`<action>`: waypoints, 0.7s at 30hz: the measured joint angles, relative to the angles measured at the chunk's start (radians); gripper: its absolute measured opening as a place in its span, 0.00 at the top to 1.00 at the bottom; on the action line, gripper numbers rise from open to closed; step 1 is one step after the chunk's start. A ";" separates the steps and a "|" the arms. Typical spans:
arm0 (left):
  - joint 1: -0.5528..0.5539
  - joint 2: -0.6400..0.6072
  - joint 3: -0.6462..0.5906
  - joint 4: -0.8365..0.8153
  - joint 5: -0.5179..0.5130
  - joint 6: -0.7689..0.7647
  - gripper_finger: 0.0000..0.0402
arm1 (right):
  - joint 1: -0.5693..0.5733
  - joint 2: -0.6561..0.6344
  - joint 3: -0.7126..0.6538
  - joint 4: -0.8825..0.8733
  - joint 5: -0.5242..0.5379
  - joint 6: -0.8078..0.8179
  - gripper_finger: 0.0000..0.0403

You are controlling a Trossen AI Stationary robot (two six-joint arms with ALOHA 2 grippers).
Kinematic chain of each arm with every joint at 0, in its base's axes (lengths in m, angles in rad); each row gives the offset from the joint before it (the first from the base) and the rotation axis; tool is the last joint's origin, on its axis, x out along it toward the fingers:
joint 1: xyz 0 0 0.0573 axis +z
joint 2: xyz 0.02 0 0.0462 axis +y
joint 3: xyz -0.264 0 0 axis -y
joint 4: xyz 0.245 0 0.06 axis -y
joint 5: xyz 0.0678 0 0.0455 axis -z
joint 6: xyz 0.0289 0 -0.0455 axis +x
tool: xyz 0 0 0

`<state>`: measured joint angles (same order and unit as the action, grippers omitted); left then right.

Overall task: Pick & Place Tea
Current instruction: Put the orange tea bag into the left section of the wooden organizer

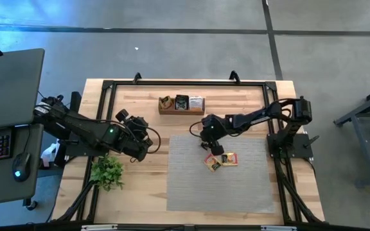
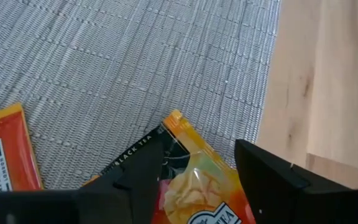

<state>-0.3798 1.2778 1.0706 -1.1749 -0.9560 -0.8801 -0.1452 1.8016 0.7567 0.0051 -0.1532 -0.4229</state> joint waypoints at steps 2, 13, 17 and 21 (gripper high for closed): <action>0.000 0.000 0.000 -0.005 0.003 -0.007 0.65 | 0.000 0.003 0.000 -0.003 0.000 0.000 0.55; 0.000 0.000 0.000 -0.006 0.003 -0.008 0.65 | 0.002 -0.001 -0.005 0.008 -0.015 0.057 0.98; 0.000 0.000 0.000 -0.006 0.003 -0.008 0.65 | 0.006 -0.031 0.009 0.015 -0.025 0.163 0.96; 0.000 0.000 0.000 -0.005 0.003 -0.008 0.65 | 0.020 -0.083 0.038 -0.017 -0.014 0.171 0.99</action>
<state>-0.3798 1.2778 1.0706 -1.1802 -0.9528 -0.8883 -0.1251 1.7190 0.7944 -0.0118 -0.1673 -0.2519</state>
